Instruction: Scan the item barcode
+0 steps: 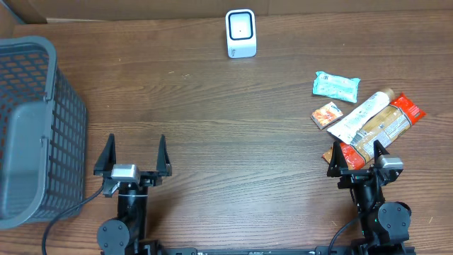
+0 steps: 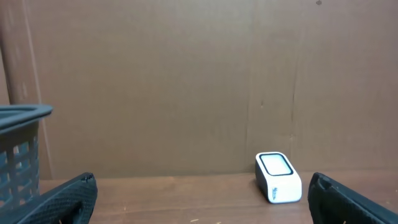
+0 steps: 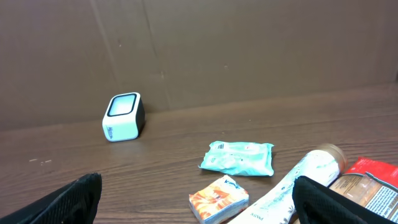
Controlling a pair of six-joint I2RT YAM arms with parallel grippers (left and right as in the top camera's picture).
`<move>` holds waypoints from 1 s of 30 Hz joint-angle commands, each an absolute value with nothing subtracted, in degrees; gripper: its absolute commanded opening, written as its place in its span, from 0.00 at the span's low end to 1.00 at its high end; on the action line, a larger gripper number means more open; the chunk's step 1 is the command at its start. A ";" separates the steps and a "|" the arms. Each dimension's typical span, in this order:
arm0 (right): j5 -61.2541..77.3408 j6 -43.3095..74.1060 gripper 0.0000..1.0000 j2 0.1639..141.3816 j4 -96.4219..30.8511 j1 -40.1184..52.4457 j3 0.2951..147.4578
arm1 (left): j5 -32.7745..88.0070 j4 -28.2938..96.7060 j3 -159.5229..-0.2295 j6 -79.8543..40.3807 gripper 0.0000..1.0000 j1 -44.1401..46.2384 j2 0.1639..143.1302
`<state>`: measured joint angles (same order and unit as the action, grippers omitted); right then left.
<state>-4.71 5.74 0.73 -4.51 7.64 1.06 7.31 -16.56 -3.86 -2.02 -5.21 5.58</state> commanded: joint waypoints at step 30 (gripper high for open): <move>-4.91 5.52 1.00 0.16 -4.23 7.70 0.45 | 6.94 3.84 -0.27 -2.98 1.00 -4.47 0.25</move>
<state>-4.73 5.74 0.73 -4.49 7.64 1.06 7.09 3.68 -0.47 -2.68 -4.84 0.86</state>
